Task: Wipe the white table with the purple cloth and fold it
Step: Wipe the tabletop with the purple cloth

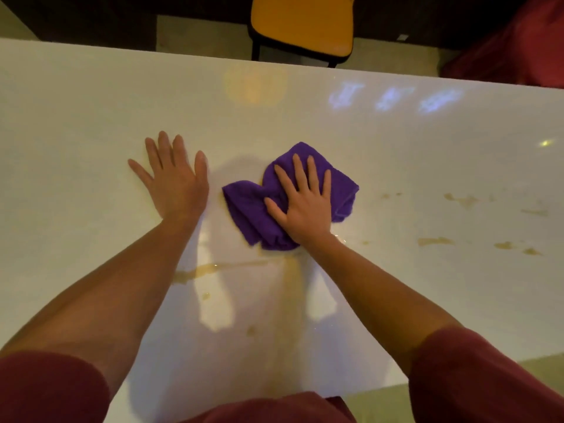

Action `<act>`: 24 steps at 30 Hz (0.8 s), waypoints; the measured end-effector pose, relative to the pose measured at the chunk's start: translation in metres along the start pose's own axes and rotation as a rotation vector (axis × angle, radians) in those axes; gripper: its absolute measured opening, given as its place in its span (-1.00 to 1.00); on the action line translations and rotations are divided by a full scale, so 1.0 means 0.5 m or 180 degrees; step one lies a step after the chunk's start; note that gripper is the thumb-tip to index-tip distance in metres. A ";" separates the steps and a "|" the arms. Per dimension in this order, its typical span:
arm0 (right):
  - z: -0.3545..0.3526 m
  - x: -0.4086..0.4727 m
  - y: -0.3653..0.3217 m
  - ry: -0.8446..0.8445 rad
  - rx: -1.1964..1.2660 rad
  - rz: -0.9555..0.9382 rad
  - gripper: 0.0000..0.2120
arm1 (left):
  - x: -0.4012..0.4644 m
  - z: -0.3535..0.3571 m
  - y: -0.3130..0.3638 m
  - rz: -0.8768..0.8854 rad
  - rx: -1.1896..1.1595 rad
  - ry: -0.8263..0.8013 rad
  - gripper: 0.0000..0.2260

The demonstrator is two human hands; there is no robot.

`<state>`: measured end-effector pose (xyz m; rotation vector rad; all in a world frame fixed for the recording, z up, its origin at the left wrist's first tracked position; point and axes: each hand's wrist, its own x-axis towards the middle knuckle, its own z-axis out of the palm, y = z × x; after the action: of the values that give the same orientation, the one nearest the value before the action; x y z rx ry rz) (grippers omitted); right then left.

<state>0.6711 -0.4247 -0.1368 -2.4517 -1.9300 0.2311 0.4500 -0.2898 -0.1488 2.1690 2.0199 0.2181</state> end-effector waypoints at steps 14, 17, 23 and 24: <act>-0.022 0.100 0.195 0.0083 -0.0080 0.1195 -0.25 | -0.003 0.019 0.001 -0.0012 0.0269 -0.0078 -0.41; -0.024 0.083 0.193 0.0034 0.0025 0.0670 -0.26 | -0.013 0.004 0.056 -0.0222 0.0327 -0.0031 -0.42; -0.020 -0.055 0.402 0.0191 0.0140 -0.0606 -0.33 | -0.106 0.040 0.412 0.0292 -0.0067 -0.0005 -0.49; -0.023 -0.069 0.461 0.0271 0.0143 -0.0480 -0.34 | -0.125 0.057 0.478 0.0298 -0.0105 -0.0159 -0.50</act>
<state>0.8873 -0.5120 -0.1449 -2.2368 -2.0376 0.1626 0.6842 -0.3693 -0.1231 2.2283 1.8775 0.2055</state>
